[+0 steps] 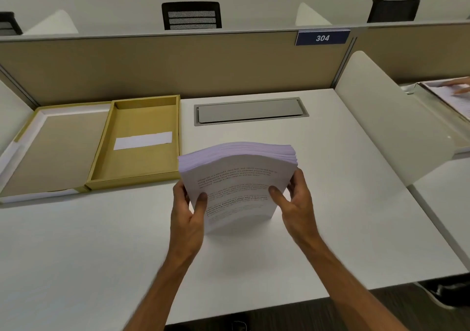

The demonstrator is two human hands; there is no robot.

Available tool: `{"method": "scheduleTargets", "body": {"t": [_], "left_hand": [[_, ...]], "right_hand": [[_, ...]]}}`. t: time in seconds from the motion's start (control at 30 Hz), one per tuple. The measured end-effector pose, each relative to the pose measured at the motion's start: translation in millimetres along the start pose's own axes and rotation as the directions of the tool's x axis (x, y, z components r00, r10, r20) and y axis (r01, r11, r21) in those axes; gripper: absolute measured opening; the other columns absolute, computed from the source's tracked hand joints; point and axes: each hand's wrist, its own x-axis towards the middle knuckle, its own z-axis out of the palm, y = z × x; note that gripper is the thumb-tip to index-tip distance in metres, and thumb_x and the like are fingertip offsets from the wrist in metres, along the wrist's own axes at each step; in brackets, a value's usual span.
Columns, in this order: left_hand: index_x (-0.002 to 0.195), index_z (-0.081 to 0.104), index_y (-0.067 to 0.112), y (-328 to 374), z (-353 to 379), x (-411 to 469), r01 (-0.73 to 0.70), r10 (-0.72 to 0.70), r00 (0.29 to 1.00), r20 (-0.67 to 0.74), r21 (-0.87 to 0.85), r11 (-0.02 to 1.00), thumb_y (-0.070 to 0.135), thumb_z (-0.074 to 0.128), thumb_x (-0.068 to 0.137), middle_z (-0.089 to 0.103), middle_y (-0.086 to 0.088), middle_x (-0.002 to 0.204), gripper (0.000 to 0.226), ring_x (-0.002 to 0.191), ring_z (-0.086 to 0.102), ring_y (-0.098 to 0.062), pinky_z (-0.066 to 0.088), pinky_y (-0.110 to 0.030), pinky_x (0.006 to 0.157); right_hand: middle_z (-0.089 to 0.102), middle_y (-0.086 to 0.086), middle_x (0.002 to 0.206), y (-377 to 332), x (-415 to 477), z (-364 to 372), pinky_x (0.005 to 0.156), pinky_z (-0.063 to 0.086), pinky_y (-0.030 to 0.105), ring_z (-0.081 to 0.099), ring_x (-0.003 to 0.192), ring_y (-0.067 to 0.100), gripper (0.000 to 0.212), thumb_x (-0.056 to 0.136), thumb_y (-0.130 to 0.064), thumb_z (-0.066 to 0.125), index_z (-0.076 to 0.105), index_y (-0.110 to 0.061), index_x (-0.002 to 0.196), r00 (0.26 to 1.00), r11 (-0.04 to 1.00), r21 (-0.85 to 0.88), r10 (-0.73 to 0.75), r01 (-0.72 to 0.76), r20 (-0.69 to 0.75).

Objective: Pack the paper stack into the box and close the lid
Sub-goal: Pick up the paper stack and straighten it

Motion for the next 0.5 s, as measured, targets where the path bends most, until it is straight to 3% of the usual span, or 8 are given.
{"method": "scheduleTargets", "body": {"t": [0.1, 0.23, 0.3, 0.4, 0.5], "left_hand": [[0.119, 0.054, 0.023, -7, -15, 3, -0.001, 0.001, 1.0, 0.006, 0.081, 0.997, 0.005, 0.055, 0.098, 0.065, 0.018, 0.112, 0.028, 0.102, 0.063, 0.008, 0.05, -0.005, 0.078], [0.111, 0.065, 0.019, -23, -30, 4, 0.021, -0.024, 1.0, 0.013, 0.176, 0.984, 0.005, 0.063, 0.093, 0.073, 0.017, 0.104, 0.023, 0.098, 0.067, 0.003, 0.054, -0.012, 0.085], [0.107, 0.068, 0.021, -25, -32, 5, 0.021, -0.024, 1.0, 0.013, 0.197, 0.98, 0.004, 0.066, 0.091, 0.074, 0.018, 0.097, 0.023, 0.095, 0.068, 0.001, 0.053, -0.011, 0.083], [0.099, 0.069, 0.023, -23, -30, 10, 0.021, -0.02, 1.0, -0.007, 0.197, 0.98, -0.001, 0.068, 0.088, 0.073, 0.025, 0.09, 0.026, 0.087, 0.068, 0.004, 0.052, -0.008, 0.077], [0.099, 0.071, 0.02, -21, -30, 18, 0.026, -0.02, 0.999, -0.032, 0.199, 0.98, -0.001, 0.069, 0.087, 0.073, 0.025, 0.083, 0.024, 0.082, 0.067, 0.007, 0.049, -0.007, 0.072]], "right_hand": [[0.069, -0.001, 0.122, 7, 16, -16, 0.103, 0.051, 0.043, 0.063, 0.117, 0.019, 0.039, 0.09, -0.005, 0.067, 0.06, -0.015, 0.127, 0.999, 0.998, -0.065, -0.012, 0.014, 0.032], [0.074, -0.01, 0.114, 14, 26, -33, 0.101, 0.053, 0.039, 0.068, 0.111, 0.013, 0.04, 0.088, 0.0, 0.071, 0.067, -0.027, 0.117, 0.987, 0.993, -0.118, 0.04, -0.021, 0.156], [0.075, -0.007, 0.115, 21, 27, -37, 0.098, 0.054, 0.039, 0.069, 0.11, 0.016, 0.041, 0.087, 0.003, 0.071, 0.069, -0.023, 0.118, 0.981, 0.992, -0.119, 0.063, -0.041, 0.186], [0.077, -0.003, 0.109, 27, 29, -36, 0.086, 0.057, 0.032, 0.073, 0.101, 0.017, 0.04, 0.085, 0.012, 0.067, 0.072, -0.014, 0.115, 0.987, 0.994, -0.096, 0.066, -0.052, 0.147], [0.078, -0.004, 0.103, 24, 34, -27, 0.084, 0.057, 0.032, 0.073, 0.095, 0.018, 0.042, 0.082, 0.013, 0.067, 0.075, -0.02, 0.107, 0.992, 0.993, -0.102, 0.072, -0.061, 0.106]]}}
